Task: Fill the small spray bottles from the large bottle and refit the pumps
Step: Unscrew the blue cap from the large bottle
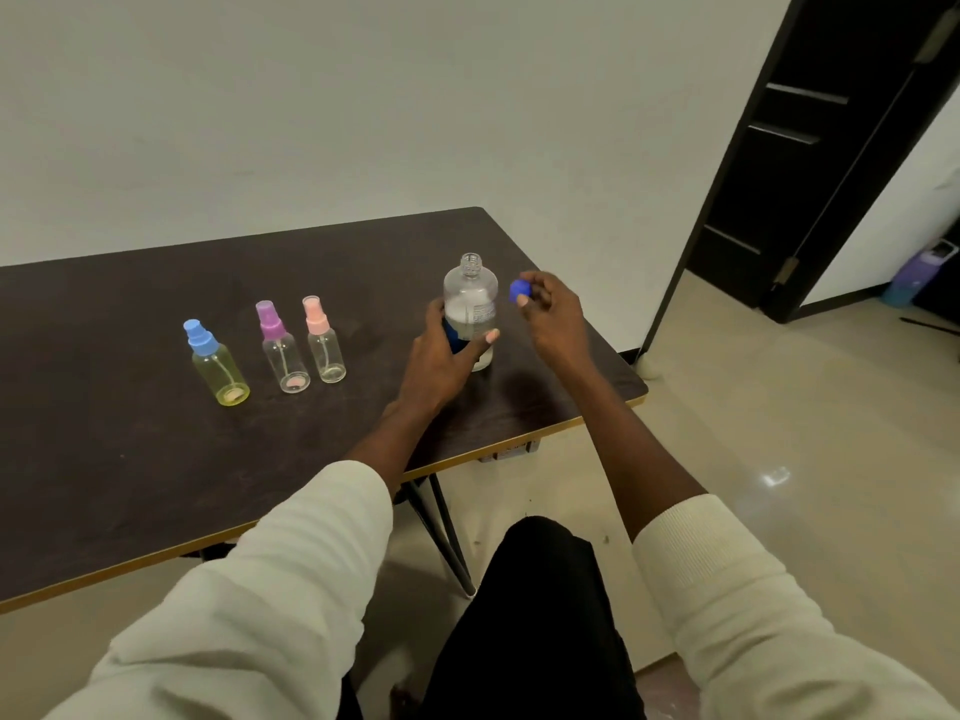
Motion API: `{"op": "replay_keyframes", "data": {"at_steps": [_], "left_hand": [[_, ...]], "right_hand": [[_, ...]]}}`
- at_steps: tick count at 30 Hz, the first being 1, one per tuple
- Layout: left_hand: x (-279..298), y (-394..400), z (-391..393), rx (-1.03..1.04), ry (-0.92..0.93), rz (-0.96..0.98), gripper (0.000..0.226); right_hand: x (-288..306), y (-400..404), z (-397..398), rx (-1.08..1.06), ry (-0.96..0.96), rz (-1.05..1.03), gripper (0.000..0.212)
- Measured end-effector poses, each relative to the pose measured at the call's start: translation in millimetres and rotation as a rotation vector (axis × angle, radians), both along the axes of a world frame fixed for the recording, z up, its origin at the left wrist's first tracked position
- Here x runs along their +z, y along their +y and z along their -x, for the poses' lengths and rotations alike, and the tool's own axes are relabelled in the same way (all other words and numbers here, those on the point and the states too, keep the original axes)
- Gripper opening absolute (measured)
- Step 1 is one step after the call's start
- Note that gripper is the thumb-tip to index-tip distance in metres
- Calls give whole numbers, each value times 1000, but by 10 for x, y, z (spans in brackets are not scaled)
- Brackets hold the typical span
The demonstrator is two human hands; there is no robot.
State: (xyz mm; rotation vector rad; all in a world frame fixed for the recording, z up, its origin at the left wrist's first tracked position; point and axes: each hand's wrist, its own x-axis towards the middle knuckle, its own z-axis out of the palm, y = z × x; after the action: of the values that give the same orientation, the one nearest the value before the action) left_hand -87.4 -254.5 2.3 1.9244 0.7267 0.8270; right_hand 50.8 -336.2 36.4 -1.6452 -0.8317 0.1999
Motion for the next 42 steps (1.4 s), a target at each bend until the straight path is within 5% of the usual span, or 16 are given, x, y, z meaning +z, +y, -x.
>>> {"op": "replay_keyframes", "data": {"at_steps": [8,21,35,42], "left_hand": [[-52,-159,-344,-89,83,8,78],[-79,-158,-250,-7,110,-6,101],[-37,-318,14,199,-96,-28,58],[-34,-361,211,350,-247,-118,28]], "right_hand": [[-397,-162,-262,-165,-25,274,31],[-366,-217,-202,-193,-103,348,41],[-347,-221,-157,-229,-97,266,42],[-354,-309,-90,-365,-277,42,25]]}}
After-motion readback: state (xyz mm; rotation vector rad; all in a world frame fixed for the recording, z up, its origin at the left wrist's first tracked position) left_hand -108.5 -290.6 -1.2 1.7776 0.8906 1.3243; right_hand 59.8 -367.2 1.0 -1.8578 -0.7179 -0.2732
